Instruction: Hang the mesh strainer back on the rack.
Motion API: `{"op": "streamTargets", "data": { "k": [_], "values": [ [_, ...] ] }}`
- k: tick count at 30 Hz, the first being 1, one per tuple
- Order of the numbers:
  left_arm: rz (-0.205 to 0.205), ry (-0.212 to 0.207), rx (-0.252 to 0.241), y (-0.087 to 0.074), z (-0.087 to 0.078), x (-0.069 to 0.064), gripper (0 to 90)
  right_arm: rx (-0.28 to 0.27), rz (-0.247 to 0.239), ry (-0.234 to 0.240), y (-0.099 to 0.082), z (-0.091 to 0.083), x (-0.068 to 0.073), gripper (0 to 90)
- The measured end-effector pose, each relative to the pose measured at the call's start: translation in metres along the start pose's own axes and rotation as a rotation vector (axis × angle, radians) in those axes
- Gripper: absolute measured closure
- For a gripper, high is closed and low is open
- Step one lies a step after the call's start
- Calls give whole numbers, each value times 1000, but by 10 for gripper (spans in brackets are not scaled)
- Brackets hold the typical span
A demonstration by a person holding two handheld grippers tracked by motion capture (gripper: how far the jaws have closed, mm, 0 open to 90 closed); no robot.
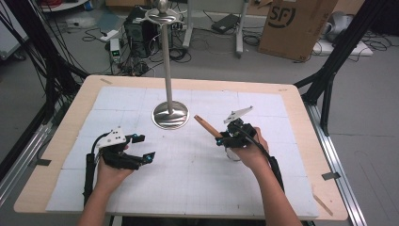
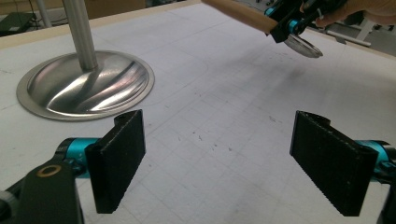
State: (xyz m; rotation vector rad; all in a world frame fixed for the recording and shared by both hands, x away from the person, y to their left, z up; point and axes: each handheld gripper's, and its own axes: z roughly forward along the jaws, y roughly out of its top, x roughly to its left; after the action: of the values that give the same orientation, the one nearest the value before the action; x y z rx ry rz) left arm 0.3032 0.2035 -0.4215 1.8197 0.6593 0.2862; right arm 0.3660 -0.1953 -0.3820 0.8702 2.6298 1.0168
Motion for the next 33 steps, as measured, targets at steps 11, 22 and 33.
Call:
{"op": "streamTargets", "data": {
  "k": [11, 22, 33],
  "values": [
    [-2, 1, -6, 0, 0, 0, 188, -140, 2, 3, 9, -25, 1, 689],
    [-1, -2, -11, 1, -1, 0, 187, -253, -24, -16, 33, -45, 5, 688],
    [-1, -7, -17, 1, -2, 0, 188, -327, -69, -20, 67, -66, 8, 688]
  ]
}}
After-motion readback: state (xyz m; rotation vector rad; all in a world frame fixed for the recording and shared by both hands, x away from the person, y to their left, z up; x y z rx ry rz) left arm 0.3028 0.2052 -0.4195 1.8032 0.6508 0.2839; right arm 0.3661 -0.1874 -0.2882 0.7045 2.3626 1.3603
